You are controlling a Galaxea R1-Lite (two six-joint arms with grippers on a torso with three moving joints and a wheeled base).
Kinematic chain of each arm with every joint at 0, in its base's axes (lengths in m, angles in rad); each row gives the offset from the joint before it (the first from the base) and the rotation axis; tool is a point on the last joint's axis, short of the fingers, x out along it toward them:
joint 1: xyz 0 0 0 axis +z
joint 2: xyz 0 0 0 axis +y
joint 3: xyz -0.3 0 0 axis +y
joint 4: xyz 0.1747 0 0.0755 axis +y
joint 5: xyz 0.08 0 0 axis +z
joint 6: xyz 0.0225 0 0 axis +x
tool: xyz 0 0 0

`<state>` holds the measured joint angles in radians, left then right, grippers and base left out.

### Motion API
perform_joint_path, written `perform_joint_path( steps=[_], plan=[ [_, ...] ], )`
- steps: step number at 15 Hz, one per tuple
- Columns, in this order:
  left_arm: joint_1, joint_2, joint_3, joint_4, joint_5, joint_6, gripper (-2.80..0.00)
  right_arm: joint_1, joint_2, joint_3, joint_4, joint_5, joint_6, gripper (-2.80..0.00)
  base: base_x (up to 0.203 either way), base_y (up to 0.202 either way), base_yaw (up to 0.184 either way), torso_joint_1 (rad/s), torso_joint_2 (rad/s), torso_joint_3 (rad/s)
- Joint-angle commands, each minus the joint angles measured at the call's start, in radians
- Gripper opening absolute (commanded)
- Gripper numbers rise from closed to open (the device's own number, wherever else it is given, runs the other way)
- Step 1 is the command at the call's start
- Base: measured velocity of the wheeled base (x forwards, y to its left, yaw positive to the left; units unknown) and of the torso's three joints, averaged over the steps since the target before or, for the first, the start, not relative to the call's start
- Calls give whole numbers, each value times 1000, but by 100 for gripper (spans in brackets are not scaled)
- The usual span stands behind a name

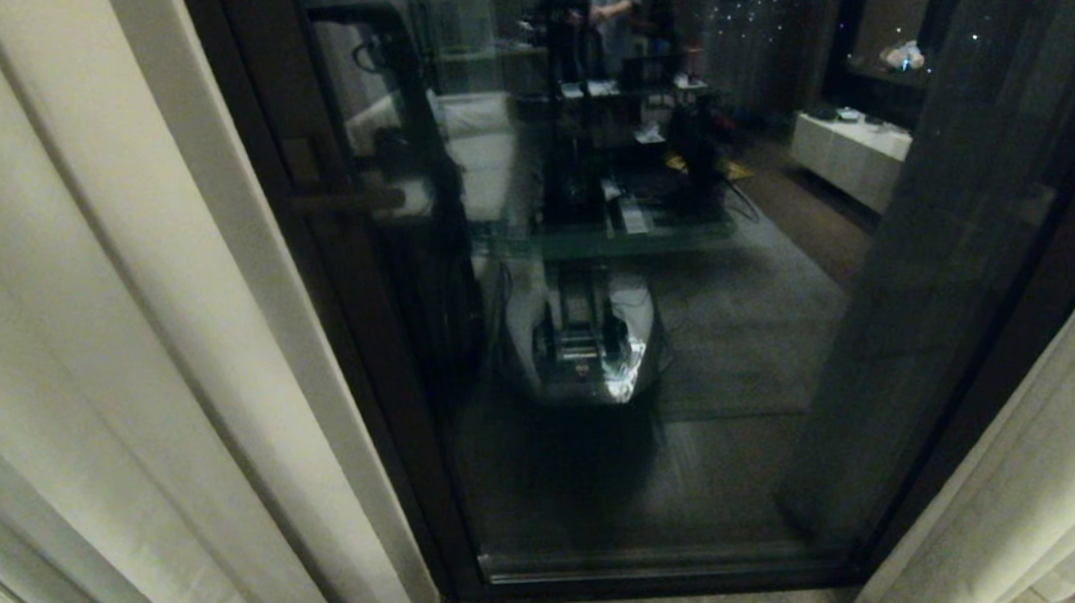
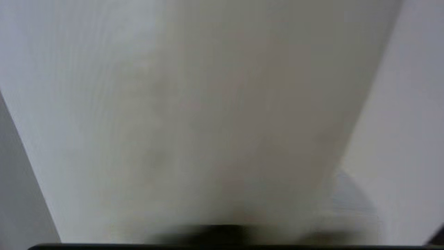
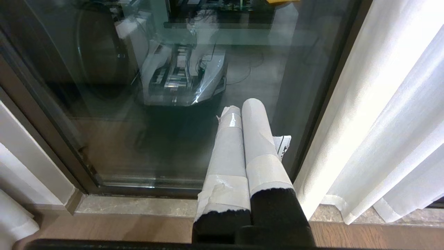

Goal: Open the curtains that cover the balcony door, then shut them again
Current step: Close the inner curtains on both sides

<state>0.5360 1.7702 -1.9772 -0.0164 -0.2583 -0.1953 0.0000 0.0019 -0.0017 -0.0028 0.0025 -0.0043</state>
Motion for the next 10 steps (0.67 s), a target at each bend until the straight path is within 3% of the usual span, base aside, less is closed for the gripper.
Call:
perform_joint_path(
  steps=[1, 10],
  plan=[
    [-19, -34, 3, 3, 2, -1, -280, 0, 0, 0, 0, 1, 0, -280, 0, 0, 0, 0, 0, 0],
    [-137, -200, 114, 5, 11, -1, -280, 0, 0, 0, 0, 1, 0, -280, 0, 0, 0, 0, 0, 0]
  ],
)
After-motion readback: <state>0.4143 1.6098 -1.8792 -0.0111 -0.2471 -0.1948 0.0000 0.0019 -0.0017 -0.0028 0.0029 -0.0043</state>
